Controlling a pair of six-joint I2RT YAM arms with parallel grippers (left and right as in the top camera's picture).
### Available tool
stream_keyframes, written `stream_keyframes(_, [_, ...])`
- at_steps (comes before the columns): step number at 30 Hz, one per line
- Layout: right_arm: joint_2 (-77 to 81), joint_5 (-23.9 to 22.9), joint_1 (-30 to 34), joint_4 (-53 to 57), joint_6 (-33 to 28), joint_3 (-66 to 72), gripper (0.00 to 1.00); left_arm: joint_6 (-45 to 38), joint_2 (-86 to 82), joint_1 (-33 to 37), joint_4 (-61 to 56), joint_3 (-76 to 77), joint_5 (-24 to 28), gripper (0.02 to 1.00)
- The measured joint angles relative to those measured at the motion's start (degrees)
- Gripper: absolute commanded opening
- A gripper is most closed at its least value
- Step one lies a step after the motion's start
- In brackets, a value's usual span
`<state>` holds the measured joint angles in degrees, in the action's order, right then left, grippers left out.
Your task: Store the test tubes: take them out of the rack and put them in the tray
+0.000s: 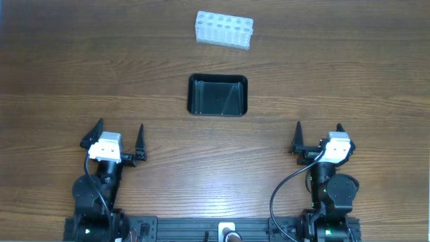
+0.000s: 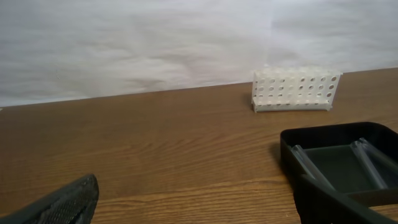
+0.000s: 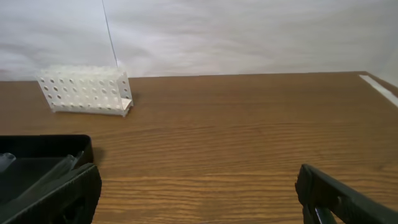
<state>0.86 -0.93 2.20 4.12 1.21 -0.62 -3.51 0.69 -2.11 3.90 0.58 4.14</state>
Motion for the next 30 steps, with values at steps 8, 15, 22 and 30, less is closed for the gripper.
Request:
stream_keyframes(8, [0.0, 0.0, 0.0, 0.0, 1.8, 0.0, 0.991, 0.0, 0.0, 0.0, 0.0, 0.0, 0.0, 1.0])
stream_keyframes(15, [0.0, 0.0, 0.0, 0.0, 1.9, 0.0, 0.991, 0.0, 0.0, 0.0, 0.0, 0.0, 0.0, 1.0])
stream_keyframes(22, [0.0, 0.0, 0.0, 0.0, 2.0, 0.0, 0.991, 0.0, 0.0, 0.0, 0.0, 0.0, 0.0, 1.0])
stream_keyframes(30, [0.0, 0.0, 0.0, 0.0, 2.0, 0.0, 0.993, 0.0, 0.0, 0.0, 0.0, 0.0, 0.0, 1.0])
